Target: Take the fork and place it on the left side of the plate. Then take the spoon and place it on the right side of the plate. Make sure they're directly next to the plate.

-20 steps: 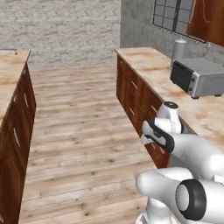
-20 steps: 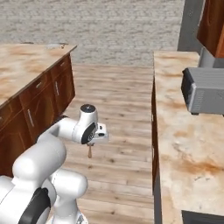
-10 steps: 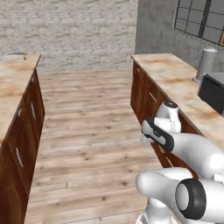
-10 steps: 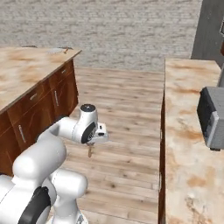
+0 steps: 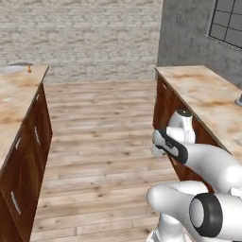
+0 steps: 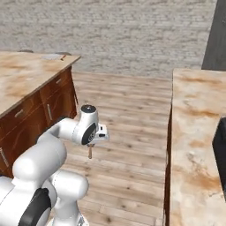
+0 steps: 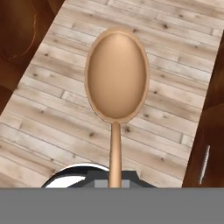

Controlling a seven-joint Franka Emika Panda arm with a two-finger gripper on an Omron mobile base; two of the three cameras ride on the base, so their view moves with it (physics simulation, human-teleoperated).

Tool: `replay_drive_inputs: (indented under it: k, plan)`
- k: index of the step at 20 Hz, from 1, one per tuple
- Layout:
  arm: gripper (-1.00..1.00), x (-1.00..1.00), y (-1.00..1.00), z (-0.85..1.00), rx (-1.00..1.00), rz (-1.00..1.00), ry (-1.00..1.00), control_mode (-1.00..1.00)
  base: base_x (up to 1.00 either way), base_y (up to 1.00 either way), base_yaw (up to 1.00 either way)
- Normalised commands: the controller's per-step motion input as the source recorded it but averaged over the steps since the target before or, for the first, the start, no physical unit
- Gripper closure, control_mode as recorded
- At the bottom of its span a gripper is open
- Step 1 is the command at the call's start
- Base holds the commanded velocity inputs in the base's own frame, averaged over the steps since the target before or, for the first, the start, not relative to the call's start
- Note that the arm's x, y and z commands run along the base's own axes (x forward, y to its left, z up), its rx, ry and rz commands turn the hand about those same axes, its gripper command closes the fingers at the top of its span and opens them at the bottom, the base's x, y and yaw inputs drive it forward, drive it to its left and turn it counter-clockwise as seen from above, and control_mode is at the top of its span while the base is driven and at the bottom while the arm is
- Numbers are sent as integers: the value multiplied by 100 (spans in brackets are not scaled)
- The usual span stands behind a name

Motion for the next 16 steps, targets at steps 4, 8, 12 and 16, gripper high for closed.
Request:
replay_drive_inputs:
  k: [4,8,12,16]
  plan:
    - [100,0,0,0,0,0,0,100,94,17,9]
    - [100,0,0,0,0,0,0,100,94,17,10]
    - [100,0,0,0,0,0,0,100,94,17,10]
    - [100,0,0,0,0,0,0,100,94,17,11]
